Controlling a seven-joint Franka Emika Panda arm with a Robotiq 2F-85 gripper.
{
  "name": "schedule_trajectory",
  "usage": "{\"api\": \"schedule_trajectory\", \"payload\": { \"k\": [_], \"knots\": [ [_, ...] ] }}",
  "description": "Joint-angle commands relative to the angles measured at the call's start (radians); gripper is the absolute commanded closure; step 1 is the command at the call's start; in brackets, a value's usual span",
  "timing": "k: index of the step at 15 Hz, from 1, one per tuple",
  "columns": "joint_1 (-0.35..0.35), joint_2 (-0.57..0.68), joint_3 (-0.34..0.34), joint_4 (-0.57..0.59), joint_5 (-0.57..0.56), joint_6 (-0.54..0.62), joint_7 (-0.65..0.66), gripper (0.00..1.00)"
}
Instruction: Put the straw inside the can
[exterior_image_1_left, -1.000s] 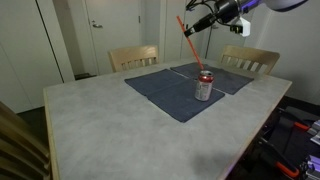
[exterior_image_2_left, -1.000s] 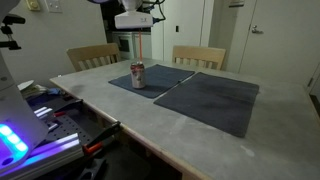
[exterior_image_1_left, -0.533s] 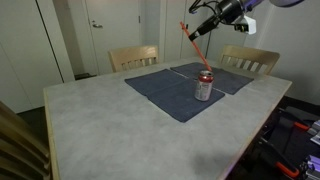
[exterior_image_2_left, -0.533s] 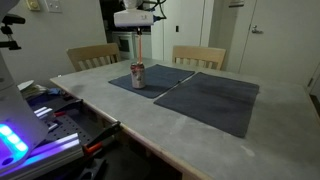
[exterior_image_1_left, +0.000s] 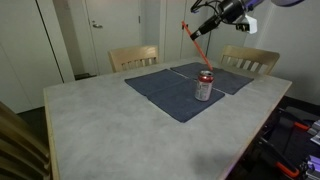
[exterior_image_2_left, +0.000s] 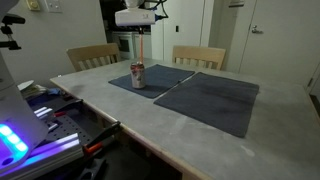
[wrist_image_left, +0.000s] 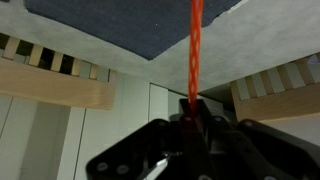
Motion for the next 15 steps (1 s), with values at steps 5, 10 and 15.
{"api": "schedule_trajectory", "payload": {
  "k": [5,10,15],
  "knots": [
    [-0.006,-0.013,0.003,0.000,0.014,-0.029,-0.005,0.98],
    [0.004,-0.034,-0.004,0.000,0.010,-0.029,-0.006,0.98],
    [0.024,-0.050,-0.022,0.000,0.006,-0.029,-0.004,0.98]
  ]
}}
